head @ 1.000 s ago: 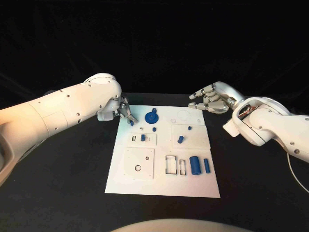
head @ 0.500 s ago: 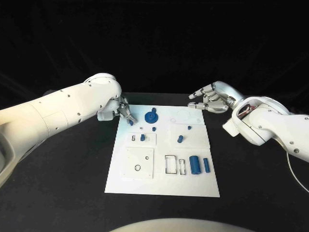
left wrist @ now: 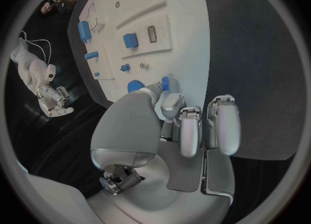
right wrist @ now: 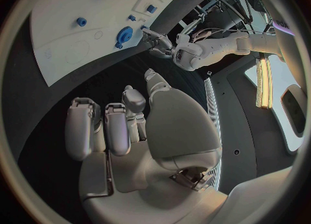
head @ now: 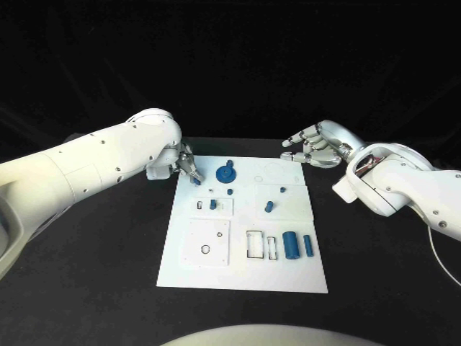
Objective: Assemble the parts on the task board
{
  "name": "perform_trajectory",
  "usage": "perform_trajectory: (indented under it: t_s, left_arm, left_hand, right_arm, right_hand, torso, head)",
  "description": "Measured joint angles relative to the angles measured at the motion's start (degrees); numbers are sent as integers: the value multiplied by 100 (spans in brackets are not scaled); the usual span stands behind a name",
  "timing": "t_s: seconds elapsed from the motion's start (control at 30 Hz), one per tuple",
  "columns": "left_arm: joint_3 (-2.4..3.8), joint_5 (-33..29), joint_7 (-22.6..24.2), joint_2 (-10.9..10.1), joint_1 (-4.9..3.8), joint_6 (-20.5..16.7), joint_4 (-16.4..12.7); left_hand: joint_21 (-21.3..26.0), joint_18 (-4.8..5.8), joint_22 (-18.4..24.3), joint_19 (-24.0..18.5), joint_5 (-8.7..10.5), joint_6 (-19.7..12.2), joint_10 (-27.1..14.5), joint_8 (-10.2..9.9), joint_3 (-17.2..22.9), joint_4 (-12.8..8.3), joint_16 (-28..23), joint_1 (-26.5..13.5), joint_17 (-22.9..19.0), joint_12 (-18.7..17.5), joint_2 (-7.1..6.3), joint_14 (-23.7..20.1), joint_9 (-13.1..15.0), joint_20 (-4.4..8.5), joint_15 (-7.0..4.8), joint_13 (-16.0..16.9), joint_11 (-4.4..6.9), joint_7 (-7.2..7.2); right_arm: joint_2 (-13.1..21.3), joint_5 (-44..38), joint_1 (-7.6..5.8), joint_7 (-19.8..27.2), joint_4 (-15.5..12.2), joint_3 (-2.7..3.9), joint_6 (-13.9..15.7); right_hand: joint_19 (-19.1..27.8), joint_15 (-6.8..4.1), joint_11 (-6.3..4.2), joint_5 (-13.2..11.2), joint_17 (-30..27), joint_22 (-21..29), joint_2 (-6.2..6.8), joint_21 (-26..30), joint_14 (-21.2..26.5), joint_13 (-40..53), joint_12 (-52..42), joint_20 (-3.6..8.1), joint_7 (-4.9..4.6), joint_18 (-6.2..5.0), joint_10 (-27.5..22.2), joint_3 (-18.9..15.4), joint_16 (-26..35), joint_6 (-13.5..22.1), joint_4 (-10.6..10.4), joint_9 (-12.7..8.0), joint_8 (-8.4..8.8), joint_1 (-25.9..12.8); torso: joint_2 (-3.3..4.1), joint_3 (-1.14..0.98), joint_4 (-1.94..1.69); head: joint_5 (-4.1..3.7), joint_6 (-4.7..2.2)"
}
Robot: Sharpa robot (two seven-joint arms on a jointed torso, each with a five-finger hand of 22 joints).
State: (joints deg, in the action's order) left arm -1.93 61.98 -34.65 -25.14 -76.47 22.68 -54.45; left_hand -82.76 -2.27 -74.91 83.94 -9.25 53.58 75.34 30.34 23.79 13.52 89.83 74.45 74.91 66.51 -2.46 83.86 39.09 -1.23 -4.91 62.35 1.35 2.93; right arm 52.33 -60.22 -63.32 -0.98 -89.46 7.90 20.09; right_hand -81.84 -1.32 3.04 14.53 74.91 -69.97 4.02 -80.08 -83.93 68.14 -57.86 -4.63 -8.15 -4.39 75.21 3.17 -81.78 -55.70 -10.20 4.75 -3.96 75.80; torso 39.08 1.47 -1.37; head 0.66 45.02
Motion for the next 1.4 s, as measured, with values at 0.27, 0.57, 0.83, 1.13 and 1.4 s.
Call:
perform_trajectory:
  t_s: [0.27, 0.57, 0.83, 1.13, 1.4]
  left_arm:
    - [-3, -138, 112, -320, 0, -245, -434]
    - [-76, -194, 221, -937, 14, -817, -1523]
    - [-124, -21, 322, -1424, 270, -1503, -2329]
    - [-134, 404, 468, -1623, 508, -2143, -2734]
    - [-135, 718, 514, -1625, 590, -2220, -2816]
  left_hand:
    - [0, 0, 0, 0, 0, -28, 24, 106, 433, -85, 0, -259, 0, 0, -177, 0, 88, 0, 0, 8, 22, -9]
    - [0, 0, 0, 0, 3, -29, 66, 150, 587, -173, 0, -340, -1, 38, -233, 0, 114, 0, 0, 35, 23, -8]
    - [0, 0, 0, 0, 5, -15, 115, 178, 704, -212, 0, -407, -1, 71, -300, 0, 129, 0, 0, 70, 31, -20]
    - [0, 0, 0, 0, 22, -4, 134, 203, 755, -232, 0, -423, 4, 71, -316, 0, 137, -1, 0, 87, 49, -30]
    - [0, 1, 0, 0, 47, -4, 134, 202, 842, -318, 0, -476, 4, 105, -368, 0, 137, -1, 0, 97, 49, -29]
  right_arm:
    - [15, 0, 0, -4, 11, -1, -32]
    - [29, 1, 0, -10, 20, -5, -64]
    - [51, 1, 0, -10, 27, -14, -76]
    - [59, 3, 2, -10, 32, -24, -89]
    - [55, 4, 10, -10, 38, -28, -102]
  right_hand:
    - [0, 0, 0, 0, 0, 0, 0, 0, 0, 0, 0, 0, 0, 0, 0, 0, 0, 0, 0, 0, 0, 0]
    - [0, 0, 0, 0, 0, 11, 0, 20, 0, -1, 0, 0, 0, 0, 0, 0, 0, 0, 0, 0, 0, 0]
    - [3, 0, 0, 0, 0, 11, 0, 20, 0, -1, 0, -3, 0, 0, 0, 0, 0, 0, 0, 0, 0, 0]
    - [21, 0, 0, 0, 4, 11, 0, 20, 0, -2, 0, -21, 0, 0, 0, 0, 0, 0, 0, 0, 0, 0]
    - [21, 0, 0, 0, 4, 11, 0, 20, 0, -2, 0, -21, 0, 0, 0, 0, 0, 0, 0, 0, 0, 0]
  torso:
    - [-13, -5, -14]
    - [-50, -16, -64]
    - [-71, -23, -89]
    - [-88, -12, -115]
    - [-86, -10, -108]
  head:
    - [-24, -3]
    - [-21, 32]
    - [-10, 70]
    - [-18, 122]
    - [-8, 143]
